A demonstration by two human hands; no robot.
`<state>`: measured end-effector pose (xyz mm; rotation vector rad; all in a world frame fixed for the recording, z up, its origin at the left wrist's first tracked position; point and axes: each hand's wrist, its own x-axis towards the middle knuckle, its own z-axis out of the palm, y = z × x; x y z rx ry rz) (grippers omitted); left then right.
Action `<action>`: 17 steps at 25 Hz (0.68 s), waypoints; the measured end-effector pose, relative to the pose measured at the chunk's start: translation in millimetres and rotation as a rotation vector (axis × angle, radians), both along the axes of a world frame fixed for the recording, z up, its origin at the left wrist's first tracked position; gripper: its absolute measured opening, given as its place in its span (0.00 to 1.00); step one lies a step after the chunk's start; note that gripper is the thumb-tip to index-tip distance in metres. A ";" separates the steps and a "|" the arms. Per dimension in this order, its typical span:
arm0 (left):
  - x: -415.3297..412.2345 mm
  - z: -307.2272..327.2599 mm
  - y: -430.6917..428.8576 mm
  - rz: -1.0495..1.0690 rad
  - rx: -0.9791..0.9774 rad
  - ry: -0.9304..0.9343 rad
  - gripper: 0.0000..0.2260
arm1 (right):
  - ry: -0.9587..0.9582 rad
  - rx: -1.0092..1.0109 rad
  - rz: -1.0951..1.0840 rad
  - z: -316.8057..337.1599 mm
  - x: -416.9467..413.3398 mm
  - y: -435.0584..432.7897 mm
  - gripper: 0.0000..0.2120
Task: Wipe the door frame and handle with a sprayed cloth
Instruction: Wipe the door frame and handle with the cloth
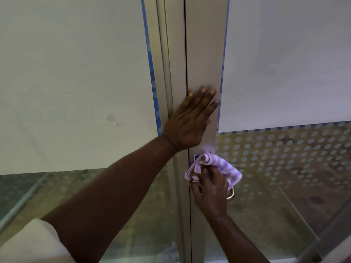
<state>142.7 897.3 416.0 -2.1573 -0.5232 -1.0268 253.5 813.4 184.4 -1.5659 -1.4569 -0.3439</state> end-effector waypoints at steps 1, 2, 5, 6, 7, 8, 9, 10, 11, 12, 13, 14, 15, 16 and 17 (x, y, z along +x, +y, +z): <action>-0.1 0.4 0.4 -0.003 -0.001 0.000 0.24 | -0.015 0.014 -0.019 9.6 -2.8 4.8 0.30; 0.2 0.7 0.4 -0.007 0.000 0.000 0.25 | -0.023 0.028 -0.036 19.1 -6.0 9.6 0.31; 0.6 0.8 -0.2 -0.015 0.002 -0.005 0.25 | -0.045 0.029 -0.062 37.1 -11.7 18.1 0.33; 0.4 0.7 0.1 -0.016 -0.001 -0.005 0.25 | -0.052 0.034 -0.059 38.7 -11.0 18.2 0.32; 0.4 0.6 0.2 -0.015 -0.003 -0.007 0.25 | -0.059 0.048 -0.048 38.9 -9.3 17.7 0.31; 0.6 0.3 0.0 -0.012 -0.007 -0.008 0.25 | -0.071 0.067 -0.031 38.3 -6.7 16.7 0.28; 0.4 0.1 -0.1 -0.009 -0.011 -0.009 0.24 | -0.093 0.084 -0.010 36.6 -4.9 15.4 0.26; 0.4 0.0 -0.1 -0.006 -0.015 -0.008 0.24 | -0.125 0.097 0.011 35.1 -3.7 14.1 0.25; 0.3 -0.2 -0.2 -0.004 -0.019 -0.006 0.24 | -0.159 0.102 0.026 33.9 -3.3 12.6 0.24; 0.4 -0.1 -0.2 -0.002 -0.019 -0.002 0.24 | -0.188 0.101 0.035 33.3 -2.9 11.7 0.23; 0.3 0.0 0.0 0.001 -0.017 0.003 0.24 | -0.208 0.099 0.041 32.7 -2.0 11.1 0.23; 0.5 0.2 0.1 0.004 -0.014 0.006 0.24 | -0.225 0.094 0.044 31.0 -0.9 9.9 0.24; 0.6 0.2 0.3 0.006 -0.010 0.008 0.24 | -0.239 0.087 0.050 27.9 0.1 8.0 0.24; 0.6 0.0 0.5 0.009 -0.009 0.008 0.24 | -0.250 0.073 0.061 23.7 0.9 5.2 0.25; 0.5 -0.4 0.6 0.012 -0.008 0.006 0.24 | -0.260 0.049 0.075 18.7 1.5 2.1 0.26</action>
